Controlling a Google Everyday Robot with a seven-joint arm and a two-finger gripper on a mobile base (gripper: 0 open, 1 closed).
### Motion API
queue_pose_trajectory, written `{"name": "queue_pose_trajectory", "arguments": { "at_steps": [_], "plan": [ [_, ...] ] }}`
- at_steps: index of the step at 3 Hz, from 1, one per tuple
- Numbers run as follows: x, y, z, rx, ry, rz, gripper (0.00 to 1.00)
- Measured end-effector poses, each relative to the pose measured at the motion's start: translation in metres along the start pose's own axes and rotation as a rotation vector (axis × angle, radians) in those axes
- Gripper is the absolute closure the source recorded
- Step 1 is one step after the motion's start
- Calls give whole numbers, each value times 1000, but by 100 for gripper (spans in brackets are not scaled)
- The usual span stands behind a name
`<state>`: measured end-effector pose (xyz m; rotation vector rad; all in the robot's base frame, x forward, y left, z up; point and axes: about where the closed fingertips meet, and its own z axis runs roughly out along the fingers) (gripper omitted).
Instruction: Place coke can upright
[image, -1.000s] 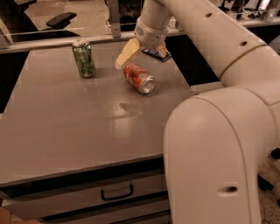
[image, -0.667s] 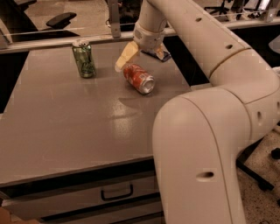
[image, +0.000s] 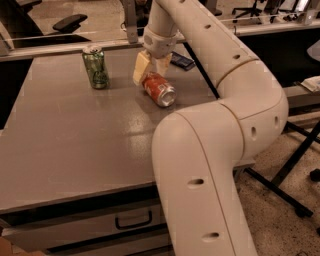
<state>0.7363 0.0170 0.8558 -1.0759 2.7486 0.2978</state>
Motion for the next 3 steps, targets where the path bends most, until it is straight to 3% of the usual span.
{"name": "queue_pose_trajectory", "arguments": {
  "at_steps": [1,2,3],
  "plan": [
    [-19,13,-15,-17,-41,-24,69],
    [-28,23,-39,-3,-77,-33,92],
    [-26,28,-58,-19,-102,17,83]
  ]
}}
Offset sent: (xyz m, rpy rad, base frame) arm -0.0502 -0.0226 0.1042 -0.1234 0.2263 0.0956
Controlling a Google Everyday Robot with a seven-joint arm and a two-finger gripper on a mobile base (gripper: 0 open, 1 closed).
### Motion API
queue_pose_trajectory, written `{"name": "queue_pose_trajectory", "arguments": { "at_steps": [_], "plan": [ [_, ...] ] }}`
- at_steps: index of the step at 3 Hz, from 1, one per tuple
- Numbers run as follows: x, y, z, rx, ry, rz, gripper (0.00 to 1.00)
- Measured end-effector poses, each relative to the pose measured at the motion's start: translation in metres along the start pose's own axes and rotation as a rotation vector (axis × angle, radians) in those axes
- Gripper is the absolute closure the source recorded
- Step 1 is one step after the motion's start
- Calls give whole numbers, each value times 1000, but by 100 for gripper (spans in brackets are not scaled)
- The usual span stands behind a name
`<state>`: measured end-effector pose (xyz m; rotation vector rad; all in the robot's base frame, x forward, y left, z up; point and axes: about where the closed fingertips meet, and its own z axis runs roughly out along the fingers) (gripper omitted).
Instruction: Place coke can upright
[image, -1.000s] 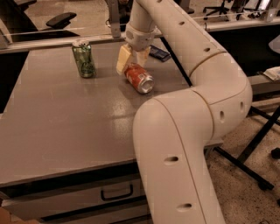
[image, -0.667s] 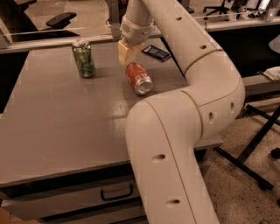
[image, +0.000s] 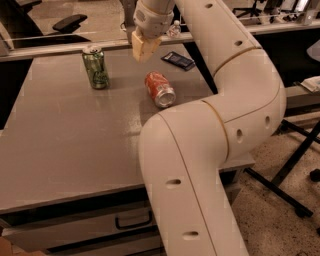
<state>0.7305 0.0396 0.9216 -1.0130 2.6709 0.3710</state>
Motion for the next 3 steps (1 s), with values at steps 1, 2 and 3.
{"name": "queue_pose_trajectory", "arguments": {
  "at_steps": [1,2,3],
  "plan": [
    [6,2,-4,-31,0,57,59],
    [11,5,-4,-50,11,98,37],
    [13,10,-5,-53,27,119,13]
  ]
}}
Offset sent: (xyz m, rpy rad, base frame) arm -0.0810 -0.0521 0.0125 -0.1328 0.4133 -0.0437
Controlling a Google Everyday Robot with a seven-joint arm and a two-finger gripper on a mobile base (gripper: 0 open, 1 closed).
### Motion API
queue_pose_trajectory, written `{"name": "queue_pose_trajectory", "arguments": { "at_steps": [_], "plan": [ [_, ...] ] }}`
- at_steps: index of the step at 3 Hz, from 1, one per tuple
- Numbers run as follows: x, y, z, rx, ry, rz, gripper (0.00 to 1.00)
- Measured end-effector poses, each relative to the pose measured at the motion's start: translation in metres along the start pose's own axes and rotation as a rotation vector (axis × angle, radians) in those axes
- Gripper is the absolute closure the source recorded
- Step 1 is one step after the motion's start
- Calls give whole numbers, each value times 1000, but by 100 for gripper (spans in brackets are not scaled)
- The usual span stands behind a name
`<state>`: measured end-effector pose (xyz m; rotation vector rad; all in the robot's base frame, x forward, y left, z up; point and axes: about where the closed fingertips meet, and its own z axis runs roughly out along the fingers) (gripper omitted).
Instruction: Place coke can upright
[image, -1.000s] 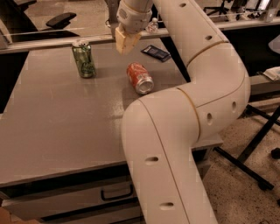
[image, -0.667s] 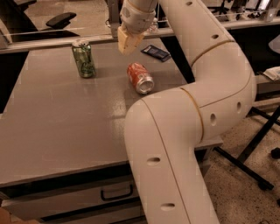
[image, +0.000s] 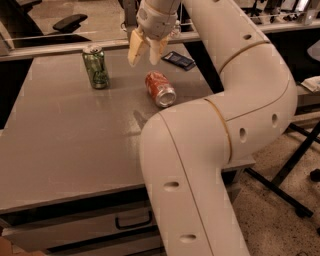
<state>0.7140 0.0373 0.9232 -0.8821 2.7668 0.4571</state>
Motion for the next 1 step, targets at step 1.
{"name": "queue_pose_trajectory", "arguments": {
  "at_steps": [1],
  "plan": [
    [-8,0,3,3,-25,3,0]
  ]
}}
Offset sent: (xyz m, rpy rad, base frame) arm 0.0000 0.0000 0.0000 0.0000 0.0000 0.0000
